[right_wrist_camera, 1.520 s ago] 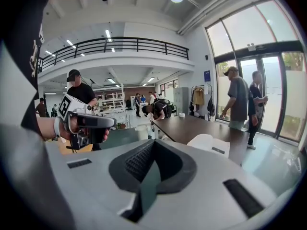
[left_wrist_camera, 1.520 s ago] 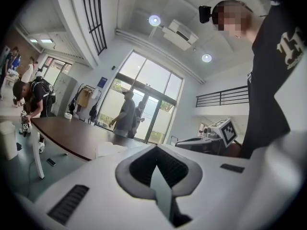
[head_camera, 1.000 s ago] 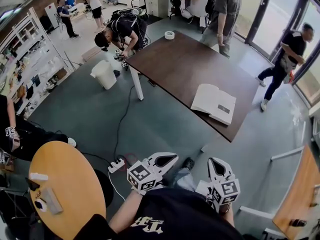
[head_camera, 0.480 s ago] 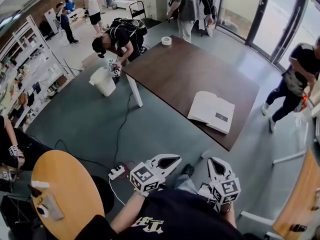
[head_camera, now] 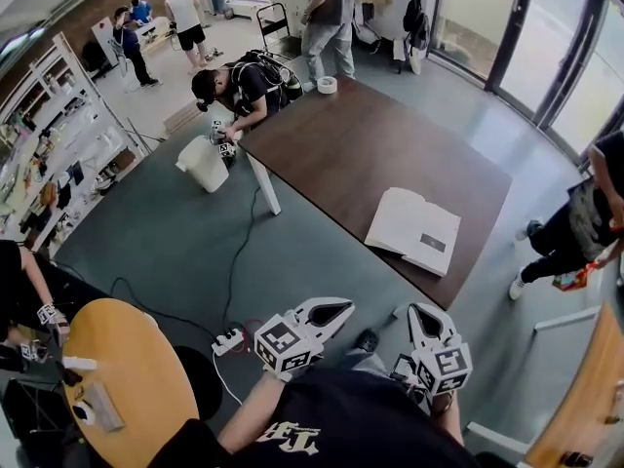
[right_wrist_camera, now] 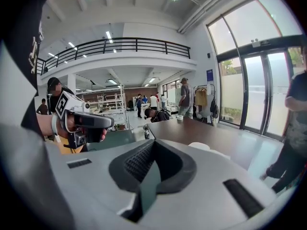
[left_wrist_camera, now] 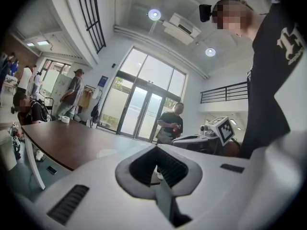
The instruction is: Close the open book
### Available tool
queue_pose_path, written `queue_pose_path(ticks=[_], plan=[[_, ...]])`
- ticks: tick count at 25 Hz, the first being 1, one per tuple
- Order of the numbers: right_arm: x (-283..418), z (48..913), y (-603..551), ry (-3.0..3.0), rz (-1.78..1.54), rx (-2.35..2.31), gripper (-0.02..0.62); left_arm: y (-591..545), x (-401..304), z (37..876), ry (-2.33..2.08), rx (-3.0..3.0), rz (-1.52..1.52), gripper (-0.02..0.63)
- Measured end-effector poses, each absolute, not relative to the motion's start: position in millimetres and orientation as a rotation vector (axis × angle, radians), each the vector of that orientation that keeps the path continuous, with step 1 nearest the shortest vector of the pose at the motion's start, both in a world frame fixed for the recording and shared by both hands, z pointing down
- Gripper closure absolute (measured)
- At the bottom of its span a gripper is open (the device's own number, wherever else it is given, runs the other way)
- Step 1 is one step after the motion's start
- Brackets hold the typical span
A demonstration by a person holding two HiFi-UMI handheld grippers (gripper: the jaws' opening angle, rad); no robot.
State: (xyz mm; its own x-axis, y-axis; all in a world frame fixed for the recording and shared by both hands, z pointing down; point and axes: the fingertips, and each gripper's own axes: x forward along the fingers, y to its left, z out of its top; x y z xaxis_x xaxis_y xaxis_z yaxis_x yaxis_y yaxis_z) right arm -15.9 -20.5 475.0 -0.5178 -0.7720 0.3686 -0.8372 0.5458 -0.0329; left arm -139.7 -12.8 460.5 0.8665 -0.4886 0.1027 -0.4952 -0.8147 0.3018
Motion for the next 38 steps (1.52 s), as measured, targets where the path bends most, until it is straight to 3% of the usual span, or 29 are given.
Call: queue_pose_path(ticks=[38], plan=[[25, 457, -184, -2.661, 0.186, 1.061, 0.608, -132, -64, 465, -0.928, 2.633, 0.071, 0.6]])
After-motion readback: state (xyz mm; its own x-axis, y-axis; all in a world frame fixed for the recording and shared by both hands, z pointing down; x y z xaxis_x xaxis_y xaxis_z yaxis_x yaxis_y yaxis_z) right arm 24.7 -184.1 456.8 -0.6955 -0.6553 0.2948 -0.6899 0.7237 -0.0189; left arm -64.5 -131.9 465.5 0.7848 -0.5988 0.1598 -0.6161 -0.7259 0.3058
